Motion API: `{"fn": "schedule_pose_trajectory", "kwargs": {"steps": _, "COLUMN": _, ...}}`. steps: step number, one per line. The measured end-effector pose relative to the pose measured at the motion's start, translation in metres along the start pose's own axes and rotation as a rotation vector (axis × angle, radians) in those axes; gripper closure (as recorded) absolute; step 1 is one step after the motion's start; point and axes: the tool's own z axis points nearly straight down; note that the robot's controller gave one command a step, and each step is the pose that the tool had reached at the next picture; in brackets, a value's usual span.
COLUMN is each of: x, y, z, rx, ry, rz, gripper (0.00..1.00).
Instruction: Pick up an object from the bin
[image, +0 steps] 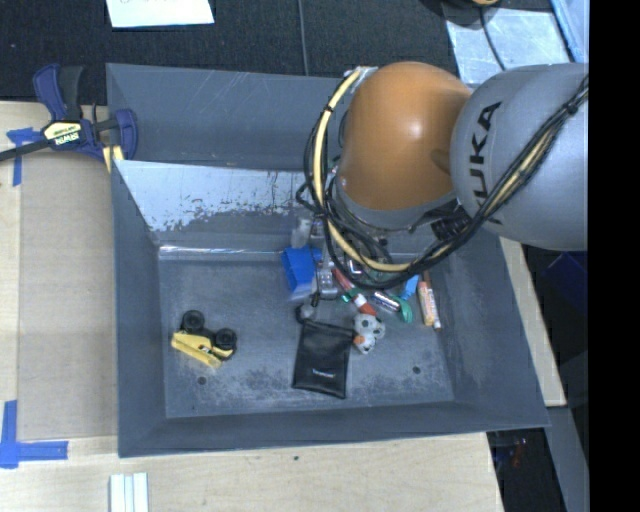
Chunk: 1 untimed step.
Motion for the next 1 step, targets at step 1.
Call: {"fn": "schedule_pose_trajectory", "kwargs": {"steps": 1, "x": -0.0015, "y": -0.0006, "z": -0.0046, "rx": -0.001, "ry": -0.008, "rz": 0.002, "gripper": 0.00}}
